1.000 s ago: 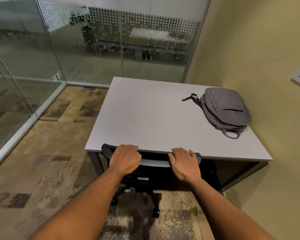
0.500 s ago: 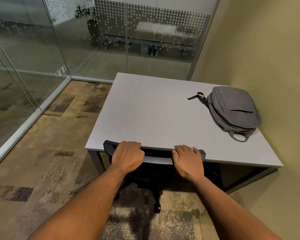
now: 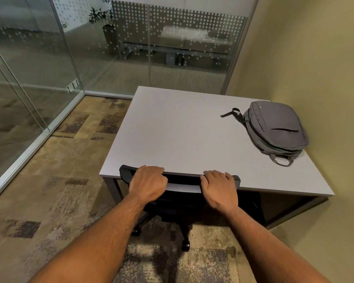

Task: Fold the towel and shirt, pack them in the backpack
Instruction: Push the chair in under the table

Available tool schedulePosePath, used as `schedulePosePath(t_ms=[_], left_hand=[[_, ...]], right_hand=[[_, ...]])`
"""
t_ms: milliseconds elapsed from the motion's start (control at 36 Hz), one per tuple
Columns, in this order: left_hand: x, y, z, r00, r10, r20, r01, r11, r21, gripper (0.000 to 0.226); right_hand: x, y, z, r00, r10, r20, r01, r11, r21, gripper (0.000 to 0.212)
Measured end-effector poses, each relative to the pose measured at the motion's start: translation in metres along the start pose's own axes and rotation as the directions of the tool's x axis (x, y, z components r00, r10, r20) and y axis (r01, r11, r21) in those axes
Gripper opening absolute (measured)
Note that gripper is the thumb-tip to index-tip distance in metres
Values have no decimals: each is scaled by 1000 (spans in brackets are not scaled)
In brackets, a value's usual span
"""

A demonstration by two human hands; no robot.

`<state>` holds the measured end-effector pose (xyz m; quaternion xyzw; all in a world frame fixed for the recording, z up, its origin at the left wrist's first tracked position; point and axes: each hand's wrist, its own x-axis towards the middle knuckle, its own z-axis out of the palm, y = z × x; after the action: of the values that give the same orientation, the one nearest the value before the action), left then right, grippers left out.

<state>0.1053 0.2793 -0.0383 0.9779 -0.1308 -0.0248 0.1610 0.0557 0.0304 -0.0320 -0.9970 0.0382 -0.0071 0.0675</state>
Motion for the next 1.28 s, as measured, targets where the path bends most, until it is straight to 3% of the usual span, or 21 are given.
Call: schedulePosePath(t_ms=[361, 639, 778, 917, 1111, 1222, 1278], left_hand=[[1, 0, 2, 1000, 18, -16, -18, 1000, 18, 34], [1, 1, 1, 1000, 12, -18, -12, 1000, 13, 24], [3, -2, 4, 1000, 18, -1, -18, 999, 26, 34], [1, 2, -3, 1000, 14, 8, -14, 1000, 11, 24], [-1, 1, -3, 999, 46, 7, -46, 997, 55, 30], [-3, 1, -3, 997, 65, 33, -67, 996, 66, 45], [-5, 3, -7, 997, 69, 46, -73, 993, 89, 49]], right_hand=[[-1, -1, -1, 1000, 2, -13, -2, 1000, -18, 75], [-1, -1, -3, 1000, 6, 29, -6, 1000, -10, 58], [0, -2, -5, 999, 9, 45, -9, 1000, -9, 57], [0, -2, -7, 997, 6, 74, -6, 1000, 3, 57], [-6, -3, -8, 998, 13, 65, -15, 1000, 18, 58], [-12, -7, -11, 999, 8, 48, -9, 1000, 17, 74], [-15, -11, -14, 998, 14, 65, -17, 999, 35, 70]])
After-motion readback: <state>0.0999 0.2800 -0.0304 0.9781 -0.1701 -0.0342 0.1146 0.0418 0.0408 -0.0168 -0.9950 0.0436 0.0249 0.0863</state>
